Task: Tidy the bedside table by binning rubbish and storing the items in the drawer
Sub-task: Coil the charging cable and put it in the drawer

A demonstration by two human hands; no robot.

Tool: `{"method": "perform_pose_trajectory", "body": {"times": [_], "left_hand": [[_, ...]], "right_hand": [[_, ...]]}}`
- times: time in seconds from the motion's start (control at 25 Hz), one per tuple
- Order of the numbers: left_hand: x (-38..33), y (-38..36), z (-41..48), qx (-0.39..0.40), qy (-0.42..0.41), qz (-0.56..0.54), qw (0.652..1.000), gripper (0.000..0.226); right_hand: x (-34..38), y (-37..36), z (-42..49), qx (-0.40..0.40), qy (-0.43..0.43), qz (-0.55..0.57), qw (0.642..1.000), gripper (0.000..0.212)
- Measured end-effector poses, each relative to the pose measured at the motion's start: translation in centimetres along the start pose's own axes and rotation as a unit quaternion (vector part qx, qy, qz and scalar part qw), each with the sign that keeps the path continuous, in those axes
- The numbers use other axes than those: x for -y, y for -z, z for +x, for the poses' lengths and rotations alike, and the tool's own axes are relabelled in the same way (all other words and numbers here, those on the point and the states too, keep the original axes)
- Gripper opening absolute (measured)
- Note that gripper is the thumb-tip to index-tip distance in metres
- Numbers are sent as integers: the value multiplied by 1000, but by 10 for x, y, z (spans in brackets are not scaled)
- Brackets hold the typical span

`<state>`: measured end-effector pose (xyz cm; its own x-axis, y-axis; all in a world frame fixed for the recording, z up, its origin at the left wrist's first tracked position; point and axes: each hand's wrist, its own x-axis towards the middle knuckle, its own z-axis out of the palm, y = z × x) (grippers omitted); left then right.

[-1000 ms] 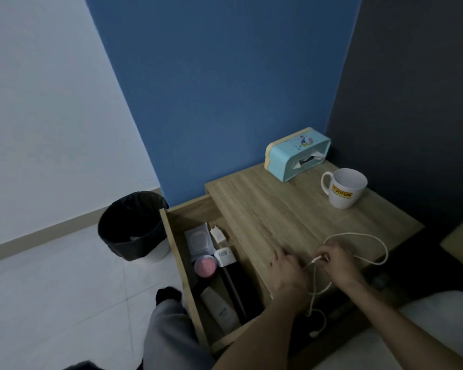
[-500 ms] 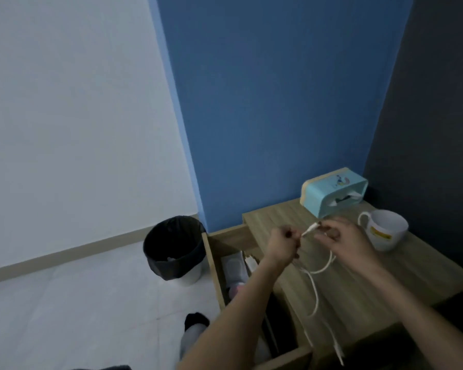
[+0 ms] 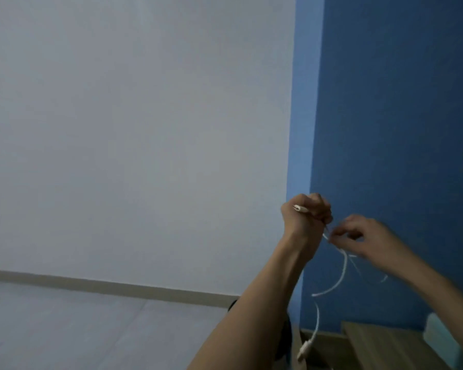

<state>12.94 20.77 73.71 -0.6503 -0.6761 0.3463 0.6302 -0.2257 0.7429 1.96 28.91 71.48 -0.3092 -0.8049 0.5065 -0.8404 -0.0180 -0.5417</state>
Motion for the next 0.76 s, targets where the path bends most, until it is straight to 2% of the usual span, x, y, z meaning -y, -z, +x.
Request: {"method": "perform_pose_trajectory", "body": {"times": [0.04, 0.12, 0.16, 0.24, 0.28, 0.32, 0.36, 0.4, 0.44, 0.48, 0.52, 0.56, 0.6, 0.68, 0.72, 0.76], "left_hand": [[-17, 3, -8, 14, -31, 9, 999, 17], [-46, 9, -23, 38, -77, 35, 996, 15], [-60, 13, -28, 47, -93, 40, 994, 13], [-81, 20, -39, 72, -117, 53, 989, 24], [-93, 24, -44, 85, -130, 65, 986, 32], [-105, 28, -48, 88, -142, 90, 982, 40], [-114, 31, -49, 80, -151, 123, 978, 47], [-125, 34, -50, 69, -153, 162, 972, 55], [-134, 37, -51, 72, -152, 197, 966, 62], [-142, 38, -51, 77, -146, 228, 960, 66], [-146, 39, -52, 78, -128, 252, 956, 68], [-150, 39, -53, 79, -105, 277, 952, 69], [-152, 39, -53, 80, -82, 290, 950, 70], [-155, 38, -56, 96, -44, 267, 958, 60], [-158, 34, -60, 111, -25, 250, 961, 49], [-161, 30, -64, 128, -9, 242, 962, 35]], "right_hand": [[15, -3, 5, 1, 10, 1, 1000, 48], [46, -12, 12, 29, 27, -58, 998, 18], [59, -16, 17, 55, 28, -137, 989, 17], [82, -24, 25, 105, -16, -297, 949, 17], [92, -25, 31, 94, -15, -333, 938, 17], [101, -23, 38, 63, 25, -343, 937, 19], [111, -19, 40, 27, 64, -260, 963, 19], [120, -14, 41, -3, 98, -107, 989, 19], [130, -8, 41, -12, 117, 58, 991, 26], [136, -2, 44, -7, 130, 146, 981, 44], [137, 4, 49, 4, 148, 173, 974, 62], [142, 10, 54, 0, 170, 180, 969, 70], [147, 14, 60, -18, 200, 177, 964, 69], [165, 23, 64, -42, 246, 142, 958, 43], [173, 27, 66, -51, 254, 126, 958, 25], [180, 29, 68, -53, 266, 113, 956, 17]]}}
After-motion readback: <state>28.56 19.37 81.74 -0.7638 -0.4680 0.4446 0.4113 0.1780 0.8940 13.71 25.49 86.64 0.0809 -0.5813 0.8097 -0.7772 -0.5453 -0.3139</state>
